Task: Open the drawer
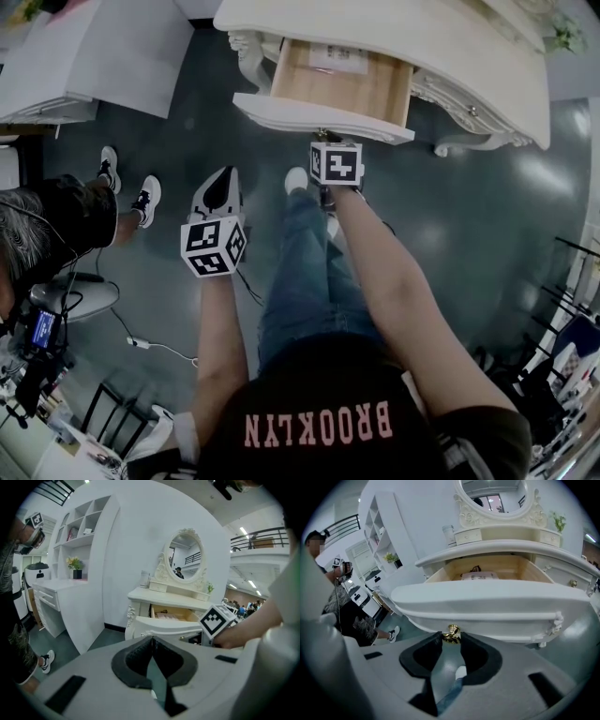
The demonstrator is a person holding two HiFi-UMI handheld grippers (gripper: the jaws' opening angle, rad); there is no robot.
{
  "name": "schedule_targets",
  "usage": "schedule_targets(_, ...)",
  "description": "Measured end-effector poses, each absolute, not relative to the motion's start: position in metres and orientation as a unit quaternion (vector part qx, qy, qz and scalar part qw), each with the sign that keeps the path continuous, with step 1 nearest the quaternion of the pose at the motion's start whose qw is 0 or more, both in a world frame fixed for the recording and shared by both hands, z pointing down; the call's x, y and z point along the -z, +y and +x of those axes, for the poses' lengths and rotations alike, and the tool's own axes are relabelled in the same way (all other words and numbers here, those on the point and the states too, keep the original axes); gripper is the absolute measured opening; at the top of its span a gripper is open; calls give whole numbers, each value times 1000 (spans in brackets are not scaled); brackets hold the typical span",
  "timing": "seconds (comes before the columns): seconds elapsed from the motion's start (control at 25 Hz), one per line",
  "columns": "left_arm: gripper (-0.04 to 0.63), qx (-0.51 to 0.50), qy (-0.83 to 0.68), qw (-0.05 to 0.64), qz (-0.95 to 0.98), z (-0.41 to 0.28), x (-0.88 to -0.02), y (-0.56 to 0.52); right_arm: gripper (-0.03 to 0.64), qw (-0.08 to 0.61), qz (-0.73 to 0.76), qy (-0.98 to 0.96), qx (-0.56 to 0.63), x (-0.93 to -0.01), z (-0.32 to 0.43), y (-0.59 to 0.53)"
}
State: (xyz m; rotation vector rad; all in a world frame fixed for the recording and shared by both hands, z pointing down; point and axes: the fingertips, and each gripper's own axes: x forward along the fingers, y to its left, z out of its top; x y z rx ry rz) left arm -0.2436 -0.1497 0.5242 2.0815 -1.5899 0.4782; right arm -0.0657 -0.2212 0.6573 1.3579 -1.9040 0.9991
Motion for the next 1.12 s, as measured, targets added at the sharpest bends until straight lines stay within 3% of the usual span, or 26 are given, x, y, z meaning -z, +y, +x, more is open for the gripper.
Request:
schedule_targets(0.2,6,-173,-579,226,764,-239,-516,-144,118,247,508,-708,-425,-644,-63,-217)
schedule_targets(0.52,6,-162,-578,211,772,-229,-493,-142,115,239,509,-718,-410,-615,-44,-204)
schedule_targets(0.84,6,-150,-568,191,786,-213,-471,-153,47,248,517,-733,-367,-578,-20,-203)
schedule_targets(0.92,6,-146,-567,185,790,-211,-464,-156,0,245,511,-742,-358,-565,-20,-204)
schedule_targets(1.12,6,-138,-562,170,797,-206,-448,-164,-3,246,478,-770,-343,-534,-22,-205)
